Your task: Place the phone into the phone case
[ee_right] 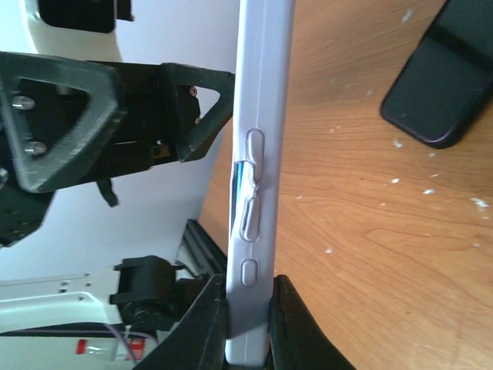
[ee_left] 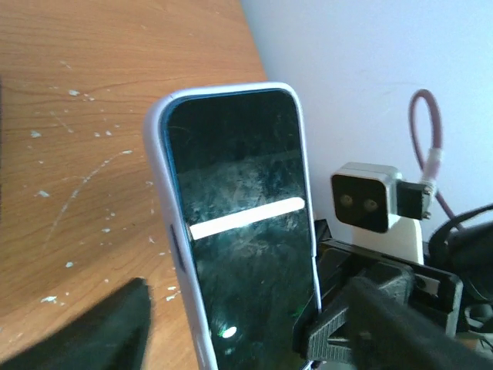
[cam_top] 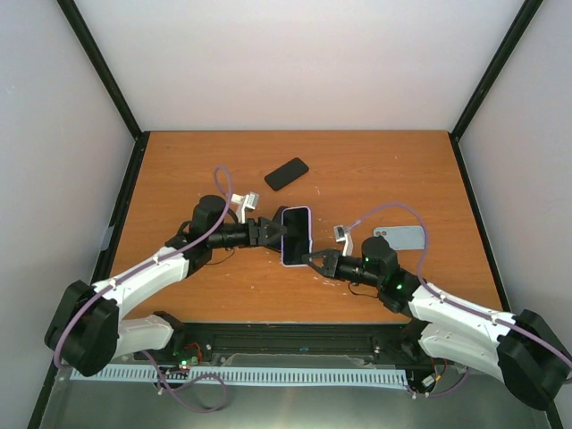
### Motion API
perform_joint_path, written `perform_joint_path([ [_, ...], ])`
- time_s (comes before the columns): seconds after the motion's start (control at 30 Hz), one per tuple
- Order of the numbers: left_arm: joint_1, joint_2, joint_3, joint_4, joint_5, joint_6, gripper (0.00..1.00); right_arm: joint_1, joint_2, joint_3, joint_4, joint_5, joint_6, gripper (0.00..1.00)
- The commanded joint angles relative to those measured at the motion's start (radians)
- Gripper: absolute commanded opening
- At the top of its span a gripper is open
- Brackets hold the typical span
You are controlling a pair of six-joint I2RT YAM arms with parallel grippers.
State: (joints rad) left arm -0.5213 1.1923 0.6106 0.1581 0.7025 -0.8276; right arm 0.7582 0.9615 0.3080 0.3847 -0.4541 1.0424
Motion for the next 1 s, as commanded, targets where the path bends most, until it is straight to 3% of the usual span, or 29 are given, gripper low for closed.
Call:
perform_joint_path([
  [0.0,0.005,0.009,0.052,-0.067,-0.075,0.046,0.75,0.007,-0.064,0.075,-0.141,0.118,-0.128,0.03],
  [0.1,0.005,0.011,0.065,-0.126,-0.131,0.068,0.99,-0.005,-0.064,0.078,-0.208,0.165,-0.154,0.03],
  [0.13,0.004,0.013,0.072,-0.146,-0.146,0.074,0.99,-0.013,-0.055,0.077,-0.213,0.165,-0.159,0.03],
  [0.53,0.013,0.102,0.119,-0.310,-0.364,0.116,1.00,-0.194,0.168,0.092,-0.123,0.030,-0.195,0.03],
  [0.97,0.081,0.335,0.159,-0.199,-0.319,0.113,0.99,-0.275,0.328,0.055,-0.024,-0.001,-0.180,0.09],
])
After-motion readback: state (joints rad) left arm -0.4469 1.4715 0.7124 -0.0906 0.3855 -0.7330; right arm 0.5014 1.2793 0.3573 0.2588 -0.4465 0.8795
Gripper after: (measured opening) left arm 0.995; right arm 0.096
